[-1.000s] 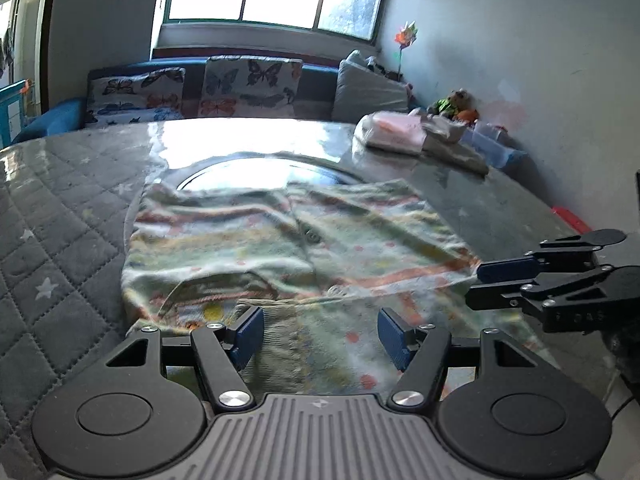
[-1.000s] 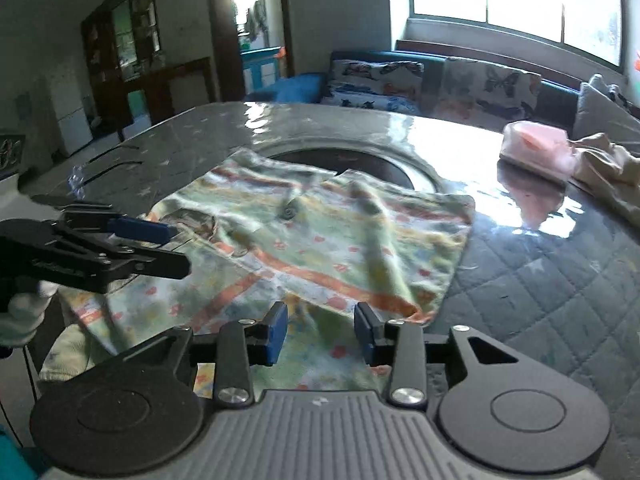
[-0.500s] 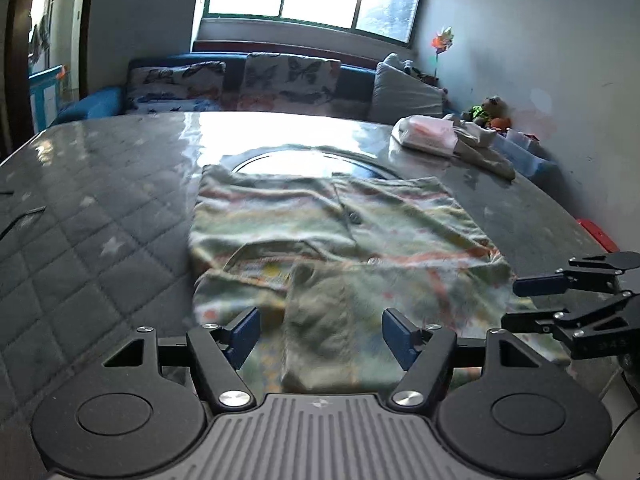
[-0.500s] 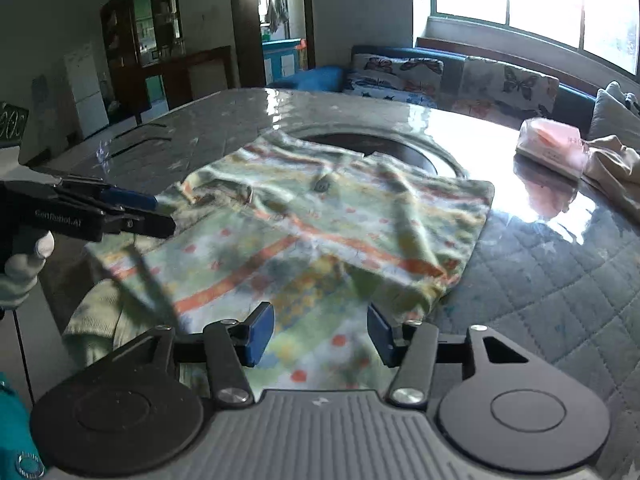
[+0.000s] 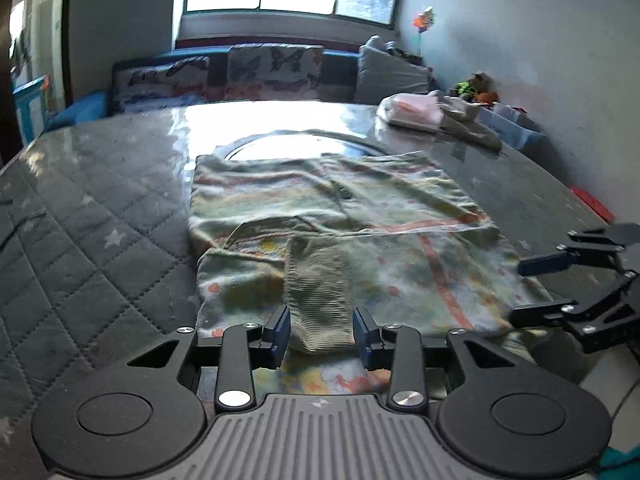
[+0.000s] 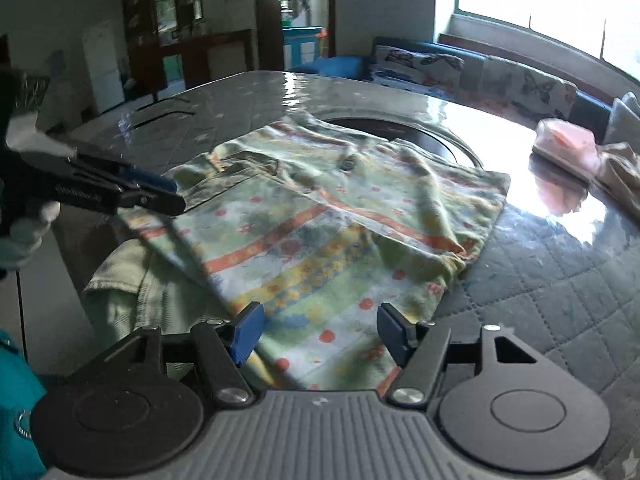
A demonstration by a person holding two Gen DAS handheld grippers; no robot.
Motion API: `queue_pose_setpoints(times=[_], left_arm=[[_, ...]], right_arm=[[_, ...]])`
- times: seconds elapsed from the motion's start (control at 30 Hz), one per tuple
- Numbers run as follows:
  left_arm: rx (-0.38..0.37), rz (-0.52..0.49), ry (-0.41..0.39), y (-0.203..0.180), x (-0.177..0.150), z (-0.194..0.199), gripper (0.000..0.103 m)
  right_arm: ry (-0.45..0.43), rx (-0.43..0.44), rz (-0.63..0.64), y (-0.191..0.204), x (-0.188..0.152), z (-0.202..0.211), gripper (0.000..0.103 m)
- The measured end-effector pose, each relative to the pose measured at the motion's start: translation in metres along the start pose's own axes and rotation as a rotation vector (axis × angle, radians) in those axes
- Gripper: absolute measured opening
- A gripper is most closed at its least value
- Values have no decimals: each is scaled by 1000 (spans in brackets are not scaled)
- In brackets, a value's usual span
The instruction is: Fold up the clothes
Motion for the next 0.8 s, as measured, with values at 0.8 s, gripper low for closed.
queue_pose_setpoints(times=[0.8], left_arm=[[-147, 114, 266, -38, -36, 23, 62]], right_arm=[[25, -31, 232, 21, -21, 27, 85]])
Point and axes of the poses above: each gripper's, at about its wrist camera, not at the fingertips, and z roughly against the way its jaws point, y to its left, x to its top, the point moved 7 cm from there along -z, roughly the way its jaws point, and after that the axes turned 4 degrees about x, right-handed, at the moved point
